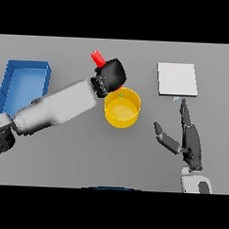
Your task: Pick up the red beaker and tilt it to pour out 1 green nut into yellow bowl. Pick up the yellow bowl and place it on the metallic measuring scale.
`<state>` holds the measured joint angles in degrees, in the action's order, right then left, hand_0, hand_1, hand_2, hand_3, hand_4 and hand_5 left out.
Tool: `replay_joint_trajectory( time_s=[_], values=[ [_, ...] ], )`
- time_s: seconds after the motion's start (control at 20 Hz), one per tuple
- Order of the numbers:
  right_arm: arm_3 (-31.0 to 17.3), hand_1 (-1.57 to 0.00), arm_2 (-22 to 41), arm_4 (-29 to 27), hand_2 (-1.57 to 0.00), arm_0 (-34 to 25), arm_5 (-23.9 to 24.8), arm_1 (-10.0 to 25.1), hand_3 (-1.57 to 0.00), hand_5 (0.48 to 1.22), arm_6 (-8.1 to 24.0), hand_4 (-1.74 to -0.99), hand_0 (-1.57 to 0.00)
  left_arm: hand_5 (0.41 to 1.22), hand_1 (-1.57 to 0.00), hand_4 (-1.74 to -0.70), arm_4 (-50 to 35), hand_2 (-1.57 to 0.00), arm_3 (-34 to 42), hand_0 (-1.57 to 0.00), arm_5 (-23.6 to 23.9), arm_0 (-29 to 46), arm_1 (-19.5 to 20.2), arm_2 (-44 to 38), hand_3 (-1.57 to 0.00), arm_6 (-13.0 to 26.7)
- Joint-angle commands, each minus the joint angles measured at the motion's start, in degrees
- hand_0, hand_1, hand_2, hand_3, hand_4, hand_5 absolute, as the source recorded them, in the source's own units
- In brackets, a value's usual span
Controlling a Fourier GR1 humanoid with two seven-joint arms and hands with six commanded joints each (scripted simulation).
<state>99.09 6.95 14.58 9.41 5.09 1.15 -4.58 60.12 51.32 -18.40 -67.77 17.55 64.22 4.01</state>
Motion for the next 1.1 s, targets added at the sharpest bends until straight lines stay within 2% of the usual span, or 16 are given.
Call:
replay_joint_trajectory(
  time_s=[0.0,0.15,0.45,0.5,0.6,0.7,0.75,0.8,0.85,0.95,1.0,1.05],
  values=[
    [-0.43,0.0,0.13,0.26,0.0,0.17,0.13,-0.15,0.0,0.588,0.0,-1.27,0.0,1.221,-1.57,-1.74,0.65,-1.57,-0.85,-1.57,-0.13,-0.91,-0.23,1.03,-1.56,-0.63],
    [0.02,0.0,0.8,2.02,0.0,0.37,1.23,-0.46,0.0,0.582,-0.1,-1.236,0.0,1.221,-1.57,-1.74,1.91,-1.57,-2.83,-1.57,-2.56,-3.17,-0.95,4.18,-1.57,-1.74],
    [-0.35,0.0,0.71,1.62,0.0,-0.18,0.82,-0.24,0.0,0.592,-1.38,-1.21,0.0,1.221,-1.57,-1.73,4.71,-1.57,-3.32,-1.57,-1.01,-6.83,-0.69,10.15,-1.57,-5.58],
    [-0.58,0.0,0.57,1.72,0.0,-0.59,0.97,-0.25,0.0,0.593,-0.74,-1.209,0.0,1.221,-1.57,-1.73,4.97,-1.57,-3.2,-1.57,-1.07,-7.53,-0.61,10.86,-1.57,-6.0],
    [-1.03,0.0,0.71,2.28,0.0,-0.69,1.14,-0.16,0.0,0.594,-0.55,-1.207,0.0,1.221,-1.57,-1.73,4.85,-1.57,-4.26,-1.57,-1.37,-9.52,-0.92,11.4,-1.57,-6.93],
    [-0.16,0.0,1.33,2.83,0.0,0.91,1.26,-0.34,0.0,0.592,-1.68,-1.206,0.0,1.221,-1.57,-1.73,3.53,-1.57,-4.68,-1.57,-1.64,-12.0,0.07,10.27,-1.57,-7.92],
    [-0.78,0.0,1.19,2.87,0.0,0.12,1.45,-0.5,0.0,0.592,-1.14,-1.209,0.0,1.221,-1.57,-1.73,3.13,-1.57,-5.32,-1.57,-0.67,-13.76,0.94,9.44,-1.57,-8.13],
    [-1.01,0.0,0.81,2.88,0.0,-0.45,1.66,-0.22,0.0,0.592,-0.95,-1.203,0.0,1.221,-1.57,-1.73,2.7,-1.57,-6.47,-1.57,0.63,-15.31,1.53,8.48,-1.49,-7.89],
    [-0.96,0.0,0.49,2.54,0.0,-0.4,1.57,0.1,0.0,0.592,-1.48,-1.201,0.0,1.221,-1.57,-1.68,1.96,-1.4,-7.47,-1.57,0.93,-16.71,2.24,7.58,-1.51,-8.15],
    [-0.9,0.0,0.71,2.12,0.0,-0.44,1.09,-0.02,0.0,0.596,-1.91,-1.186,0.0,1.221,-1.57,-1.7,-0.26,-1.46,-9.91,-1.57,2.55,-20.34,3.68,4.83,-1.04,-9.05],
    [-0.56,0.0,0.85,1.64,0.0,-0.38,0.76,-0.28,0.0,0.596,-1.78,-1.183,0.0,1.221,-1.57,-1.7,-1.28,-1.48,-10.97,-1.57,3.45,-21.73,4.72,3.74,-1.15,-9.62],
    [-0.26,0.0,0.7,1.12,0.0,-0.35,0.61,-0.31,0.0,0.593,-2.32,-1.181,0.0,1.221,-1.57,-1.7,-2.66,-1.5,-12.37,-1.57,3.47,-22.59,5.64,2.22,-1.23,-8.54]
  ],
)
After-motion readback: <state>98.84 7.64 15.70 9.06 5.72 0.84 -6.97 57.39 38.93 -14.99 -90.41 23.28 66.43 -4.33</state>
